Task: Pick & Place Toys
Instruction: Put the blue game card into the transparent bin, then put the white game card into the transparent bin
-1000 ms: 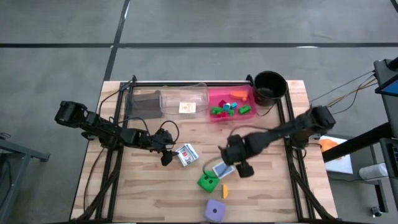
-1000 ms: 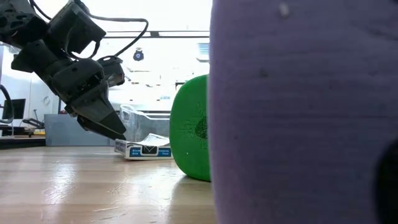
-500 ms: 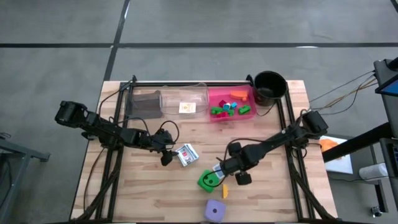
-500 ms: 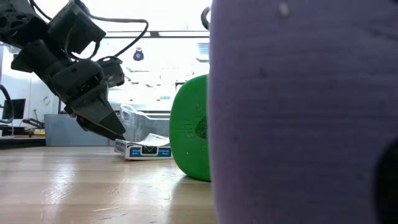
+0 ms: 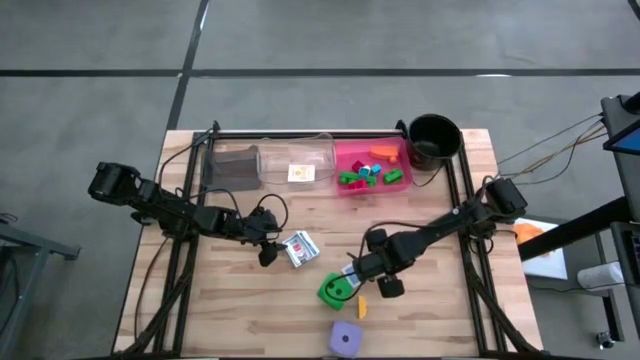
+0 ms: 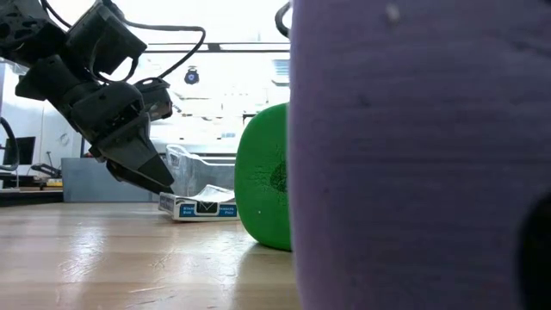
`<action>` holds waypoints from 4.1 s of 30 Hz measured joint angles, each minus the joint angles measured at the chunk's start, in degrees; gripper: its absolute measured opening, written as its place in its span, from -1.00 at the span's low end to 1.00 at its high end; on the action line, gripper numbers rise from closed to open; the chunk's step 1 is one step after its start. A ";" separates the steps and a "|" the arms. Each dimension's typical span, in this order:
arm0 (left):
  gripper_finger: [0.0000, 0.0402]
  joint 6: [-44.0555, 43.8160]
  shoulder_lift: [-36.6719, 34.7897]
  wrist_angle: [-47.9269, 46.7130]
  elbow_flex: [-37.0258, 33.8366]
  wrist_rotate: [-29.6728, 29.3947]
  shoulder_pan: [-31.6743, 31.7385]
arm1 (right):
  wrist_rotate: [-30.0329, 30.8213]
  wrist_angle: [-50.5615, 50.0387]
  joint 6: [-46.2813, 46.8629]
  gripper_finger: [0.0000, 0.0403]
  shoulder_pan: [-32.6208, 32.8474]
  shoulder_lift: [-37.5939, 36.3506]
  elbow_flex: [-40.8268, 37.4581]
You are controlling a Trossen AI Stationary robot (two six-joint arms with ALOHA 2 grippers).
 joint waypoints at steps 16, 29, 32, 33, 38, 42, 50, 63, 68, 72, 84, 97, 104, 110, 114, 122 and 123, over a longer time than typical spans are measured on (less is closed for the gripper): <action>0.49 0.00 0.00 0.00 0.00 0.01 -0.02 | -3.93 -1.14 -9.02 0.97 -4.25 7.46 9.60; 0.49 0.00 0.00 -0.13 -0.04 0.01 -0.04 | -5.13 -3.59 -9.94 0.95 -4.05 17.51 11.90; 0.49 -0.01 0.00 -0.03 -0.04 0.00 -0.04 | -4.88 -3.63 -9.87 0.79 -3.51 16.72 11.69; 0.49 -0.02 0.01 0.00 -0.04 0.01 -0.04 | -4.81 -3.78 -9.60 0.70 -3.27 16.09 11.67; 0.49 -0.02 0.00 -0.04 -0.04 0.01 -0.04 | -4.11 -4.87 -6.71 0.11 -1.79 11.90 11.37; 0.49 -0.02 0.00 -0.01 -0.03 -0.01 -0.04 | -3.91 -7.49 -4.27 -0.53 -0.95 7.84 11.20; 0.49 -0.02 0.00 -0.04 -0.02 -0.01 -0.04 | 3.59 -9.34 -3.24 -0.70 -0.43 -1.11 11.21; 0.49 -0.02 0.00 -0.04 -0.02 0.01 0.00 | 3.29 35.24 -21.33 -0.70 -10.26 -17.65 -7.90; 0.49 -0.02 0.02 0.00 -0.02 0.01 0.00 | -2.88 41.43 -25.64 -0.70 -23.77 -17.95 -8.82; 0.49 -0.02 0.00 -0.02 -0.02 -0.01 0.00 | -10.96 45.26 -27.27 -0.70 -35.32 -15.64 -6.96; 0.49 -0.02 0.01 -0.02 -0.02 0.01 -0.02 | -29.96 49.29 -22.56 -0.70 -51.34 4.74 7.40; 0.49 -0.02 0.00 -0.06 -0.02 -0.01 -0.04 | -33.34 31.70 -22.55 0.10 -50.80 19.08 26.90; 0.49 -0.02 0.01 -0.09 -0.02 0.00 -0.04 | -33.48 31.23 -23.12 0.40 -50.21 16.54 26.52; 0.49 -0.02 0.01 -0.04 0.00 -0.01 -0.04 | -34.38 35.90 -24.15 0.41 -47.46 11.50 25.52; 0.49 -0.02 0.02 -0.02 0.00 -0.01 -0.04 | -36.01 50.80 -22.97 0.42 -44.08 6.93 19.70; 0.49 4.26 -1.49 -1.30 -0.04 15.92 0.13 | -34.59 88.15 -17.09 0.42 -37.21 -4.67 -4.54; 0.49 6.00 -1.53 -0.99 0.00 20.21 0.05 | -33.42 89.61 -17.05 0.42 -36.41 -6.77 -7.18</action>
